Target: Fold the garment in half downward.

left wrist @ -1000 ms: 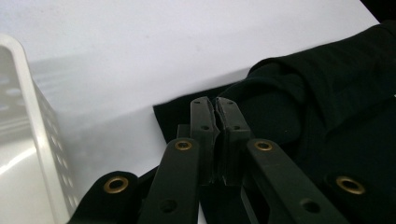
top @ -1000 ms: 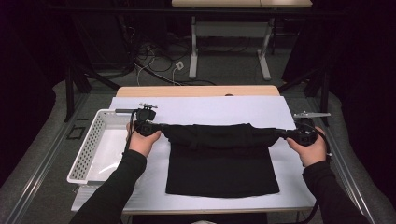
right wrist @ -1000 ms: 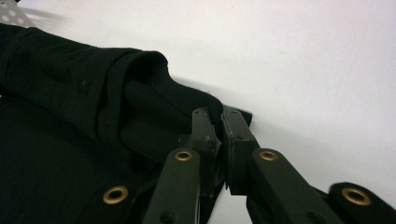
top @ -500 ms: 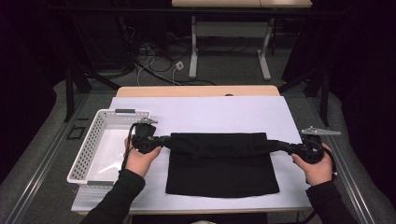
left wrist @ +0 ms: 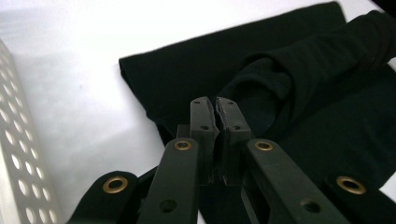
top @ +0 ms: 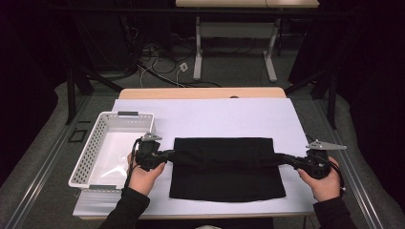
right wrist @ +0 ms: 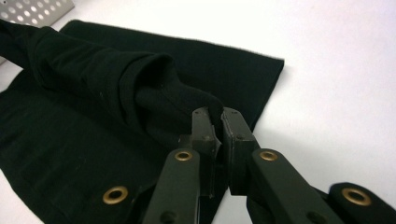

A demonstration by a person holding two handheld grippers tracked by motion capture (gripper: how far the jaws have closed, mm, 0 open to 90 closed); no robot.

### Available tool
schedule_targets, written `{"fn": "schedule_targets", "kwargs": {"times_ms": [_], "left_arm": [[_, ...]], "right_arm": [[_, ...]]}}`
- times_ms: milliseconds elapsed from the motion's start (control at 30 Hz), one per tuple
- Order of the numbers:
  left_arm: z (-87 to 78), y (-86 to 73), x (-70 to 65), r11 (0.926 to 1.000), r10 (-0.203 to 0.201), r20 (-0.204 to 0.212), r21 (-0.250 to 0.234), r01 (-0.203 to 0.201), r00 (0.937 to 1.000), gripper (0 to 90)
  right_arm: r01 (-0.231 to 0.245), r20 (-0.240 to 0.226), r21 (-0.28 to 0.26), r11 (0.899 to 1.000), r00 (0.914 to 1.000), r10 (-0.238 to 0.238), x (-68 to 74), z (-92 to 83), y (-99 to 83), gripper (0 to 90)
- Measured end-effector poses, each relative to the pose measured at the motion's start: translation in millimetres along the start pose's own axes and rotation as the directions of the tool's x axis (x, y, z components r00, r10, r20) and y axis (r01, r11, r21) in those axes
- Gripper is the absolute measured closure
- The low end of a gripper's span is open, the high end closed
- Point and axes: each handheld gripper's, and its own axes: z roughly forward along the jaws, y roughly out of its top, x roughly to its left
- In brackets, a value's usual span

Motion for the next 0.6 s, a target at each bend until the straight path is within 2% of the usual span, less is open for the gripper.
{"fn": "schedule_targets", "kwargs": {"times_ms": [167,400,467,500,533,567,600], "left_arm": [[4.7,-8.1,-2.4,0.9999,-0.001,-0.006,0.013,0.001,1.0,85.8],[10.8,-15.4,-3.7,0.9998,-0.01,-0.013,0.019,0.01,0.9999,83.8],[12.8,-16.9,-3.7,0.9998,-0.01,-0.008,0.017,0.01,0.9999,80.9],[14.1,-17.3,-4.4,0.9998,-0.006,-0.011,0.017,0.006,0.9999,73.4],[14.1,-17.3,-4.4,0.9998,-0.006,-0.011,0.017,0.006,0.9999,71.2],[14.4,-17.1,-5.2,0.9999,-0.013,-0.004,0.01,0.013,0.9999,67.0],[14.2,-16.6,-6.0,0.9999,-0.013,0.003,0.003,0.013,0.9999,67.0]], "right_arm": [[-0.019,-0.005,0.022,1.0,0.9998,0.019,-2.3,5.5,-9.1,85.0],[-0.013,0.006,0.039,0.999,0.9999,0.013,-1.1,11.4,-13.5,84.1],[-0.011,0.013,0.049,0.999,0.9999,0.011,-0.7,12.3,-14.6,81.2],[-0.011,0.018,0.052,0.999,0.9998,0.011,0.2,12.5,-15.4,76.3],[-0.011,0.018,0.052,0.999,0.9998,0.011,0.2,12.5,-15.4,76.3],[-0.004,0.02,0.052,0.999,0.9998,0.003,1.0,11.4,-14.5,70.4],[-0.004,0.02,0.052,0.999,0.9998,0.003,1.0,11.4,-14.5,70.4]]}}
